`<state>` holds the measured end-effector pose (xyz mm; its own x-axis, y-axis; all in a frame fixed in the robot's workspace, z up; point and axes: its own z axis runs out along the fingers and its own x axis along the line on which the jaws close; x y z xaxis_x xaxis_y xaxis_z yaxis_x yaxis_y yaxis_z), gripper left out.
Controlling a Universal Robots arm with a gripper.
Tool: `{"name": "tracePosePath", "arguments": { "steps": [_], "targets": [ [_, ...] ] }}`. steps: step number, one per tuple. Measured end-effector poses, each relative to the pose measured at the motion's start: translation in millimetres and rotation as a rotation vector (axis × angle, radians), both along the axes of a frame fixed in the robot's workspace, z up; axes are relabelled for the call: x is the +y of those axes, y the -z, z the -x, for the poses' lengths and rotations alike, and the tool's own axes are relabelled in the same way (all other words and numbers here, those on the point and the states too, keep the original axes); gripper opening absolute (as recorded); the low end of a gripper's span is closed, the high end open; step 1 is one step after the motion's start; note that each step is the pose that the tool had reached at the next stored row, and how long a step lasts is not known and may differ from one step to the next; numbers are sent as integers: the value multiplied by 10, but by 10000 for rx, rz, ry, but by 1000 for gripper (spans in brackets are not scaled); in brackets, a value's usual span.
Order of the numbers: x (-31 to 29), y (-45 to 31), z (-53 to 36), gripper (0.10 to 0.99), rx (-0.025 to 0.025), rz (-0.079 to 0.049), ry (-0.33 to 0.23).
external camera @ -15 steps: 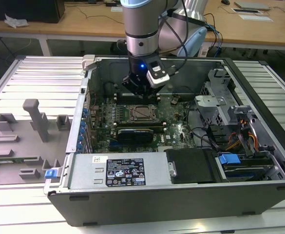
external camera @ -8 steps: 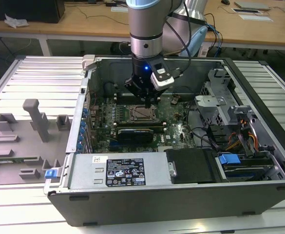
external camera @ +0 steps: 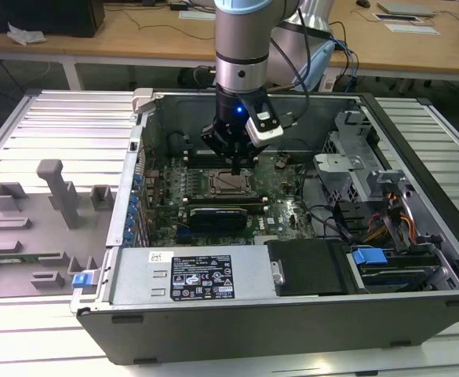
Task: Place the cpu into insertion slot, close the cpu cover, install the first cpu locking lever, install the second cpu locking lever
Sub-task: 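Install the first cpu locking lever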
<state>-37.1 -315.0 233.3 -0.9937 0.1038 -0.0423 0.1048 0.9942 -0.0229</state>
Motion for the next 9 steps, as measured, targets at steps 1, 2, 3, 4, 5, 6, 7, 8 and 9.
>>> {"name": "tracePosePath", "arguments": {
  "steps": [1, 2, 3, 4, 5, 6, 7, 8, 9],
  "targets": [
    [0, 1, 0, 106, 0, -2, -178],
    [1, 3, 0, 106, 1, -3, -374],
    [0, 2, 0, 106, 2, -1, -507],
    [0, 2, 0, 106, 3, 0, -621],
    [0, 3, 0, 106, 4, -2, -667],
    [0, 3, 0, 106, 4, -2, -682],
    [0, 3, 0, 106, 5, -2, -684],
    [0, 2, 0, 106, 6, -1, -684],
    [0, 2, 0, 106, 7, -1, -684]
  ]
}}
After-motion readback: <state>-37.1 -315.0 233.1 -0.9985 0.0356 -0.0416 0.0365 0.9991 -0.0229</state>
